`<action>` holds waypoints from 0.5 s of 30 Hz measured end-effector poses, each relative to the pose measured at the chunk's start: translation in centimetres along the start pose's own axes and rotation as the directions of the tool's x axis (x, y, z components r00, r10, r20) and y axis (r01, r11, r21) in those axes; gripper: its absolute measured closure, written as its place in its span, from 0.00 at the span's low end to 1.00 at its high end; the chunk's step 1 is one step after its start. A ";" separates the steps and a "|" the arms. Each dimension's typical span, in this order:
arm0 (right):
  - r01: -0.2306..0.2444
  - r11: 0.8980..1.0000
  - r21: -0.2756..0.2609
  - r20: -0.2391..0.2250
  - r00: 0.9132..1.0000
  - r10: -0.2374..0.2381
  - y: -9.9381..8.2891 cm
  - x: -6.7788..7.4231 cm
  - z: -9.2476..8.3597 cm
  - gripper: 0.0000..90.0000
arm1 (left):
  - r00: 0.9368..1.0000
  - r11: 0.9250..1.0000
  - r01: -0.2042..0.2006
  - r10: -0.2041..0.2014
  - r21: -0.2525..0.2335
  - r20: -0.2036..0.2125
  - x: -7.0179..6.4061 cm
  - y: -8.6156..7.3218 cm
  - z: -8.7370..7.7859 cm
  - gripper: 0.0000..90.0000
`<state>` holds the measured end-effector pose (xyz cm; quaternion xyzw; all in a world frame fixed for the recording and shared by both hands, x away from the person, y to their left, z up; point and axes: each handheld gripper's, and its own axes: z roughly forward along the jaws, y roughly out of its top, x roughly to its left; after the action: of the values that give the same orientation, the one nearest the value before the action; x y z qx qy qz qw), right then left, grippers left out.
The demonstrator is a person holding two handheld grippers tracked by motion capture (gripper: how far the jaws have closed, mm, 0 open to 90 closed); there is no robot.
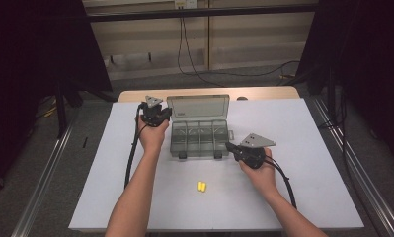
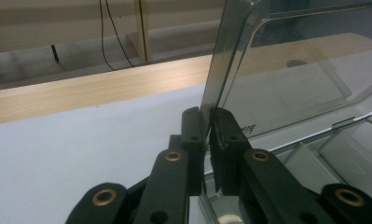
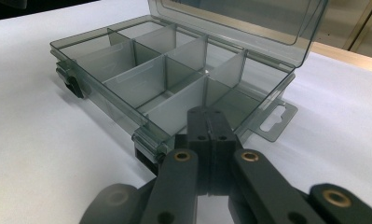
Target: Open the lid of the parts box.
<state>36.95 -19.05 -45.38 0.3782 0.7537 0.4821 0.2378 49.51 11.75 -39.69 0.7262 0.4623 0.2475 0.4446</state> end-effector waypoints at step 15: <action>-0.001 1.000 -0.004 0.002 1.000 0.001 0.0 0.0 0.0 1.00 | 1.000 1.000 0.019 -0.019 -0.002 -0.003 0.3 -0.3 0.8 0.94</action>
<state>36.91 -19.03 -45.41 0.3787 0.7523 0.4833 0.2389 50.16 11.77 -40.38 0.7211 0.4695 0.2448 0.4468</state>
